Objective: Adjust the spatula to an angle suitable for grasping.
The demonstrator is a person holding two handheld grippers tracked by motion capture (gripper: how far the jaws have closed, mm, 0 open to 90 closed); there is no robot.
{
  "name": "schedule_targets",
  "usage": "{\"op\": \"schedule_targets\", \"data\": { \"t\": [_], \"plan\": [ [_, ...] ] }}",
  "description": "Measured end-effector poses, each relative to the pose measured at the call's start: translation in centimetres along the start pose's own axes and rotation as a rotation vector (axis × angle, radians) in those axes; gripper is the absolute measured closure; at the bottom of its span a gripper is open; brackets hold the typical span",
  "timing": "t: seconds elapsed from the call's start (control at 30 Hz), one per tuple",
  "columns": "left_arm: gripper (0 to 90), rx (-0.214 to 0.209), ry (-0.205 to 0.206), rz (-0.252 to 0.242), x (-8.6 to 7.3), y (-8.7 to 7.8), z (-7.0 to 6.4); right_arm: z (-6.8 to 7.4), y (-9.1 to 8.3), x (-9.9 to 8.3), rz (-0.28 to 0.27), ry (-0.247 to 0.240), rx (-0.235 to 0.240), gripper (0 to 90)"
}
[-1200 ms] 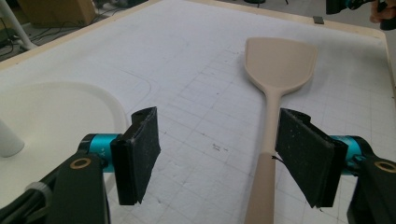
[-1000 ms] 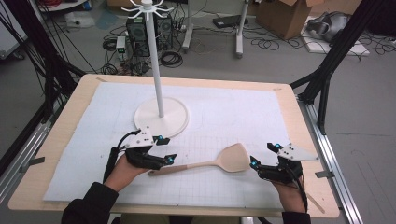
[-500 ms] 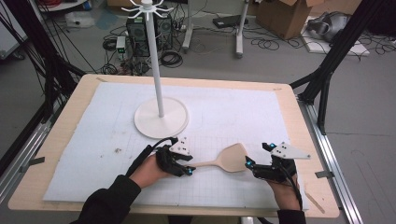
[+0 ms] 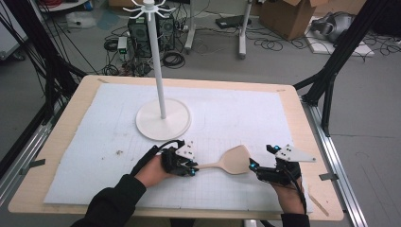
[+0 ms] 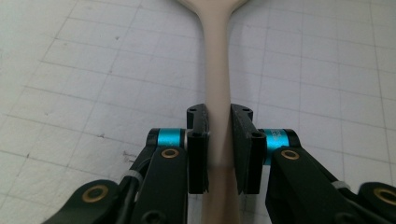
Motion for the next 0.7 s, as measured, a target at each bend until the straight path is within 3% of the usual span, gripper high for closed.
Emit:
{"op": "schedule_targets", "data": {
  "t": [0.2, 0.47, 0.7],
  "plan": [
    [77.3, -0.044, 0.045, -0.011, -0.3, -1.1, -0.2, -0.2, -0.4, 0.4, -0.02, 0.006, -0.005, 17.8],
    [77.3, -0.125, 0.174, -0.063, -0.7, -2.0, -1.4, -0.1, -0.4, 0.3, -0.014, 0.011, -0.005, 17.9],
    [77.2, -0.161, 0.203, -0.073, -0.9, -2.1, -1.6, 0.1, -0.1, 0.3, -0.013, 0.005, 0.001, 17.9]
  ]
}}
Point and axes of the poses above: each handheld gripper's, and its own axes: y roughly forward along the jaws, x roughly out of its top, z roughly to its left, the point moved 7 cm from there along y, roughly forward along the jaws, and after that the axes turned 14 degrees about y, right-handed, at the moved point
